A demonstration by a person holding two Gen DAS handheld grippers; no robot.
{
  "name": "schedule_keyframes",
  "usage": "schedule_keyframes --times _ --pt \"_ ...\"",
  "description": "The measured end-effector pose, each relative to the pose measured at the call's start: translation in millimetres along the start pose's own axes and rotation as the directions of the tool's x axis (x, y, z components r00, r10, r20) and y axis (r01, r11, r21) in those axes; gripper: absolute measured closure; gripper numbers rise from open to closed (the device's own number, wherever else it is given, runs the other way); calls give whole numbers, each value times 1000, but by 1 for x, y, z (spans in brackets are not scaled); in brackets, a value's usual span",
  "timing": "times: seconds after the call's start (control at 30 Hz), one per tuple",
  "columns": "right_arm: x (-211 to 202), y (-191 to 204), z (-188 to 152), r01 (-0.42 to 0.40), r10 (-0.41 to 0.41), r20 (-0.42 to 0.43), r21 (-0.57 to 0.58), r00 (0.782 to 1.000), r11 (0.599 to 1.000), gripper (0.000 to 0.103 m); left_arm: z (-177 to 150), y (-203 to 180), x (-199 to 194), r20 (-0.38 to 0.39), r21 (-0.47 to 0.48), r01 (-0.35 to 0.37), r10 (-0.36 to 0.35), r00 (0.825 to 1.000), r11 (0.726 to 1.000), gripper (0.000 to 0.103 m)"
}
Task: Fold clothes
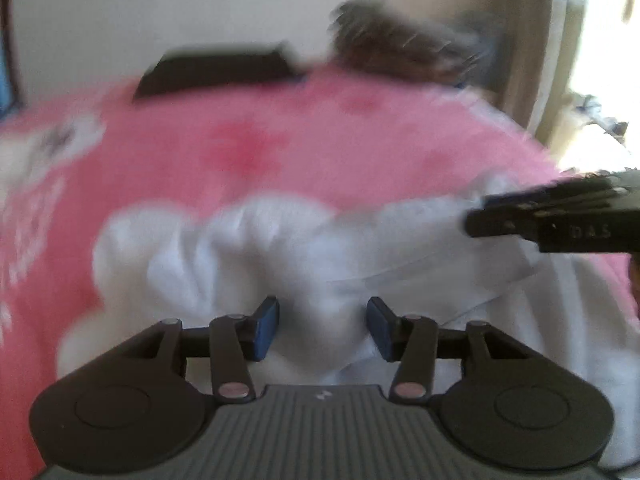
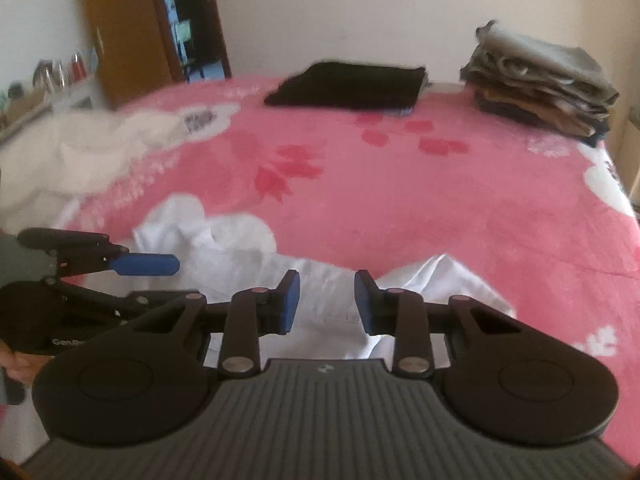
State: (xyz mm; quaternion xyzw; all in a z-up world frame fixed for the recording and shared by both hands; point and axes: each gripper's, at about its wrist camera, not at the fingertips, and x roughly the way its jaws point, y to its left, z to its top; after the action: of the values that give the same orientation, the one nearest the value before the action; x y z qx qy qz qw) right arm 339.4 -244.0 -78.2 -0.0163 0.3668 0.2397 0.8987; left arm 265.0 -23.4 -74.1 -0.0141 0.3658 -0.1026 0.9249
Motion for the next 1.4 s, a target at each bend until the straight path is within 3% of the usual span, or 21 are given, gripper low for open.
schedule_keyframes --times 0.07,0.2,0.53,0.8,1.03,1.13,1.2,1.27,1.4 --pt "23 -12 -9 17 -14 -56 51 998 999 82 -4 5 8 -21 -39 -9 8 1000 999 50" --pt "17 -24 -5 0 4 -25 167 1000 986 86 -3 11 11 -41 -72 -22 19 999 997 49" --pt "-73 -12 0 -45 19 109 244 994 969 83 2 19 -50 17 -78 -46 47 999 996 42" --pt "-148 17 -51 -46 28 80 234 996 971 83 -17 19 -138 25 -59 -5 6 1000 998 34" --pt "-205 32 -103 -70 60 42 303 997 950 81 -51 40 -213 -93 -60 4 -10 996 998 30" --pt "-224 31 -129 -74 72 16 332 997 940 72 -73 53 -236 -171 -63 6 -16 985 998 26" --pt "-233 24 -147 -65 70 -1 373 998 925 56 -92 63 -244 -237 -106 20 -45 971 994 26" --pt "-242 17 -165 -55 68 -17 414 998 909 47 -115 71 -249 -297 -167 35 -84 951 985 26" --pt "-258 0 -201 -26 59 -50 504 997 863 42 -161 78 -251 -362 -272 85 -184 914 958 26"
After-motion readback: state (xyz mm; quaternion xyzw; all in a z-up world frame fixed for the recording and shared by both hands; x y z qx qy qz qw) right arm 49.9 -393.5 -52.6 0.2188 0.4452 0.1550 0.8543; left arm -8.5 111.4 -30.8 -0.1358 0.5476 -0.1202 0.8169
